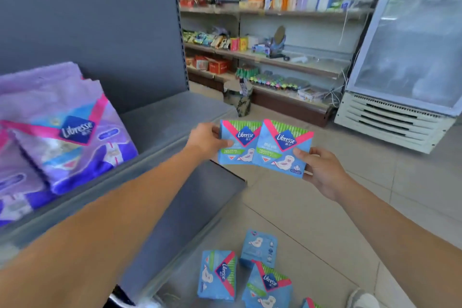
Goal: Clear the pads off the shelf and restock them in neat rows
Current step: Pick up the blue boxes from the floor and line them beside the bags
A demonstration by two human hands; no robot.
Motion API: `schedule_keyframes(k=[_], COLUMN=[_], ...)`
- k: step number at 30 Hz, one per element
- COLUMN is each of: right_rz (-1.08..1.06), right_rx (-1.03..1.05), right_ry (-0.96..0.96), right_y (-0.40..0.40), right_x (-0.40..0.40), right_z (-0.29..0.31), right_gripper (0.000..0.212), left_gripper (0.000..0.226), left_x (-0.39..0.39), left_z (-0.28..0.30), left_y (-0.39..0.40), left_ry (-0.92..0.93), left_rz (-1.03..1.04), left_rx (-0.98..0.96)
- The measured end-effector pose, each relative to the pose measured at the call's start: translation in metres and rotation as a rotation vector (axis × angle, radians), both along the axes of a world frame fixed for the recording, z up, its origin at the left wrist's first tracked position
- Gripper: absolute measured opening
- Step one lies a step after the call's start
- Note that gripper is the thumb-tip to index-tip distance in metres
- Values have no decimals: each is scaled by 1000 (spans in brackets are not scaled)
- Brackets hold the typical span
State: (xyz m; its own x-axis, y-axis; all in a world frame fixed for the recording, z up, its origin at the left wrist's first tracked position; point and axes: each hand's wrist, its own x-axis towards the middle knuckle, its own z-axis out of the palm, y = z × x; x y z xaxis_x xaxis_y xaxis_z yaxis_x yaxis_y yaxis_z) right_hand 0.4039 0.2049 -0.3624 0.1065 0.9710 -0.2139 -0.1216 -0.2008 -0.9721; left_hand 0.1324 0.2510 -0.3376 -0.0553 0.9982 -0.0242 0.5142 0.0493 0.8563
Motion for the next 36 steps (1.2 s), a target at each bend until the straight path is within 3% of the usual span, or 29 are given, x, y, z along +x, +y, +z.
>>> schedule_keyframes(k=[6, 8, 12, 16, 21, 25, 36], right_rz=[135, 196, 331, 409, 481, 531, 646], right_rx=[188, 225, 267, 302, 335, 365, 313], right_ry=[-5, -20, -31, -74, -105, -71, -55], right_y=[32, 45, 69, 91, 128, 161, 225], right_x=[-70, -96, -152, -192, -218, -232, -268], right_z=[118, 141, 178, 201, 228, 243, 218], right_gripper=[31, 36, 27, 37, 29, 35, 34], left_gripper=[34, 38, 39, 35, 31, 30, 37], left_x=[-90, -124, -179, -211, -230, -236, -259], left_z=[141, 162, 193, 209, 218, 227, 233], left_y=[-24, -31, -50, -56, -47, -29, 31], left_ry=[63, 76, 104, 164, 197, 211, 173], left_rz=[218, 287, 441, 530, 581, 589, 636], left_rx=[206, 227, 244, 238, 233, 265, 257])
